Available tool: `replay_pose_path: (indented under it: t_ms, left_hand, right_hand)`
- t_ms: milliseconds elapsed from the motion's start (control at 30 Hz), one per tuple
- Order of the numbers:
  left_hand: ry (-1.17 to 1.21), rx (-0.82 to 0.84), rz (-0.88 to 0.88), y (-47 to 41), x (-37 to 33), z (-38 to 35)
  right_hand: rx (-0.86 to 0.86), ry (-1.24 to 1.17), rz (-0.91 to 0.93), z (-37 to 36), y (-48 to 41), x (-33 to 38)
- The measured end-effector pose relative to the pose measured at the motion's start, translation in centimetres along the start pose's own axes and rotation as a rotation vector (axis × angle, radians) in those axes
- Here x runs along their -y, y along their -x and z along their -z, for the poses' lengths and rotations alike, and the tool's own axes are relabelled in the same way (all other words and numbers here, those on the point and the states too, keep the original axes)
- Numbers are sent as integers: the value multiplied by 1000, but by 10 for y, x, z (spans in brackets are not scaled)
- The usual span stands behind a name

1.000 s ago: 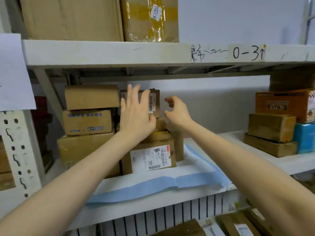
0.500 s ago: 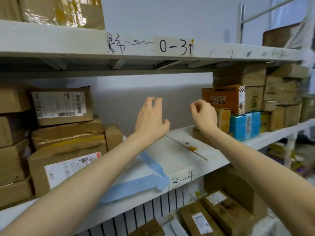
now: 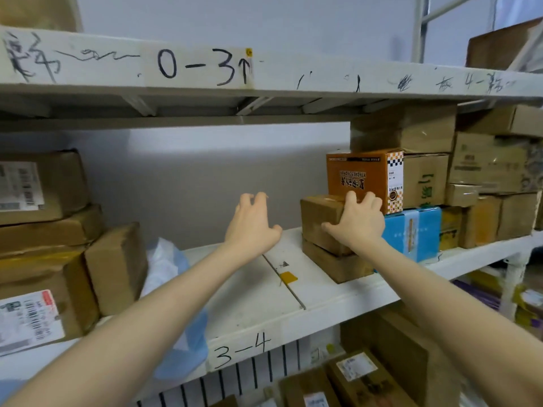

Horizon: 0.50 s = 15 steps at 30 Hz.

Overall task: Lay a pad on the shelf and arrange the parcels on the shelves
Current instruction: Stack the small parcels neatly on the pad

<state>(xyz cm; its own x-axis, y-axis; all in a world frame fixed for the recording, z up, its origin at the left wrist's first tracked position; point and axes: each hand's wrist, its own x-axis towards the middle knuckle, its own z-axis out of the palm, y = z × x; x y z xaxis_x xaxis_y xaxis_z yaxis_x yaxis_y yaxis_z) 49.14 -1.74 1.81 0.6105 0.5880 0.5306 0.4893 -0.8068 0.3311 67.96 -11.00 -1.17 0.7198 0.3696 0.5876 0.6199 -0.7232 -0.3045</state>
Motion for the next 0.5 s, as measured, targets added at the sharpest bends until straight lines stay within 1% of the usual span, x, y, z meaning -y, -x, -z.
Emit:
replay_pose_path:
  t_ms: [67,167,300,367,433,500]
  left_hand:
    - [3,7,37,-3,3,-1]
    - [-17,17,63,0,9,4]
    - [-14,-46,72,6,22,21]
    - [63,-113,122,11,33,36]
    - [225,-183,208,17,50,55]
    - [419,-232,290,28,67,77]
  right_hand:
    - [-33,-14,20,-4,0,3]
    - [-16,-232,14,-1,2,9]
    - [-73,-504,197,11,9,37]
    - [-10,-716,269,20,16,61]
    - [105,-957,302,28,23,88]
    - [235,-1204,286,35,32,116]
